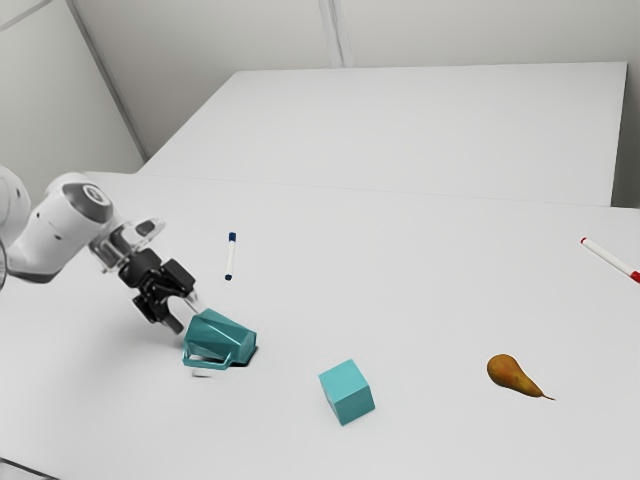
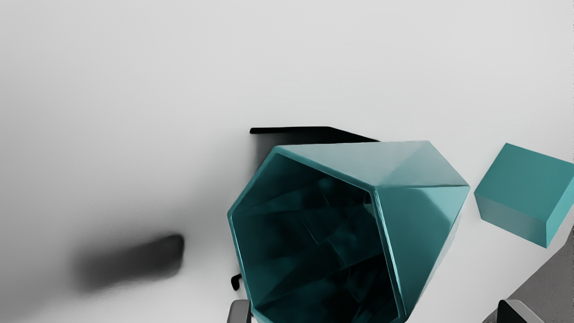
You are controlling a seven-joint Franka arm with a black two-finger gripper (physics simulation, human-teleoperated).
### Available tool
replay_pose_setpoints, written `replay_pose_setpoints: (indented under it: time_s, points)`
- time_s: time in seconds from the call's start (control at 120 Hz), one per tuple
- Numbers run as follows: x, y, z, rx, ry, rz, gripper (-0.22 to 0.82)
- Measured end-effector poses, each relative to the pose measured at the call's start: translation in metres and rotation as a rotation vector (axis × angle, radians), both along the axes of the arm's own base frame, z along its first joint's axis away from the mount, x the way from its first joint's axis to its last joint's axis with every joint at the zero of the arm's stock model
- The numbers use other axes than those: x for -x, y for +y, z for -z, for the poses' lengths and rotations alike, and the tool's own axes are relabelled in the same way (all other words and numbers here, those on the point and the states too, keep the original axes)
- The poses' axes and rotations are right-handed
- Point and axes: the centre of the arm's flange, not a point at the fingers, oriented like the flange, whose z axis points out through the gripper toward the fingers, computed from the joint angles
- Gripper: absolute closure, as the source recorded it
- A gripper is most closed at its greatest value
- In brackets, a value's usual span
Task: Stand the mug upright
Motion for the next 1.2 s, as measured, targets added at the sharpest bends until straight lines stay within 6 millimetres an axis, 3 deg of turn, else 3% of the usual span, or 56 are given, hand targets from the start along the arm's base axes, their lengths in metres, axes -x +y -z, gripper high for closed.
replay_pose_setpoints:
  time_s: [0.233,0.317,0.458,0.575,0.858,0.958,1.108,1.2]
  points:
    - [0.002,-0.03,0.018,0.09,-0.019,0.008,0.09]
    - [0.001,-0.033,0.018,0.112,-0.035,-0.003,0.21]
    - [-0.001,-0.039,0.012,0.137,-0.059,-0.009,0.5]
    - [-0.004,-0.046,0.005,0.153,-0.078,-0.003,0.64]
    - [-0.013,-0.055,-0.003,0.171,-0.097,-0.002,0.75]
    - [-0.024,-0.066,-0.029,0.154,-0.144,0.048,0.76]
    - [-0.032,-0.1,-0.097,-0.016,-0.29,0.231,0.77]
    - [-0.033,-0.12,-0.114,-0.178,-0.353,0.37,0.77]
